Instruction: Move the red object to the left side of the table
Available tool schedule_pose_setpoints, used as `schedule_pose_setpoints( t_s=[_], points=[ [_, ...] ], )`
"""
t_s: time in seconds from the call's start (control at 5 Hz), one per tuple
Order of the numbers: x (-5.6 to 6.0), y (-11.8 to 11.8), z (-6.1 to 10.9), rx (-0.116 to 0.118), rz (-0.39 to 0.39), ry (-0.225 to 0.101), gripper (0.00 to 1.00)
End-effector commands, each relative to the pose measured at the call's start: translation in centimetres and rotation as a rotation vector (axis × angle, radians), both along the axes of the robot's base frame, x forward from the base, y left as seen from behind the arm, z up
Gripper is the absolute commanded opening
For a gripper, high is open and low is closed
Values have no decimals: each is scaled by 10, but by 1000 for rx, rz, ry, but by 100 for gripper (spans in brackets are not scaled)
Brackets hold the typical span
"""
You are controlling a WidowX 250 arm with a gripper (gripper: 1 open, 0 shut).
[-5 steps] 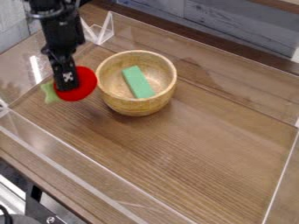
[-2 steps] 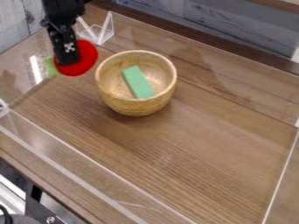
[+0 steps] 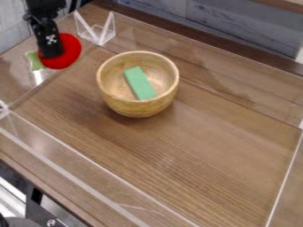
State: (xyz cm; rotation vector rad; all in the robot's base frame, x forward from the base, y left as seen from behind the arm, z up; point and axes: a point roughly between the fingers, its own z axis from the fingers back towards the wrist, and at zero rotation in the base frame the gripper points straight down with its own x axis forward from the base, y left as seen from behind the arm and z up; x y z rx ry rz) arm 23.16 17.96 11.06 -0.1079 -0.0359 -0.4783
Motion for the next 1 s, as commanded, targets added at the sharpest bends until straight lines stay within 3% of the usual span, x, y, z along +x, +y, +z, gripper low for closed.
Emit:
schedule_pose_setpoints(
  t_s=[0.0,0.4,0.6,0.8],
  points=[
    [4,3,9,27,-58,-40,100],
    [8,-6,-9,9,-130,-33,100],
    [3,-8,-30,2,-121,-29,100],
    [-3,-8,-49,-5,-107,-23,0]
  ],
)
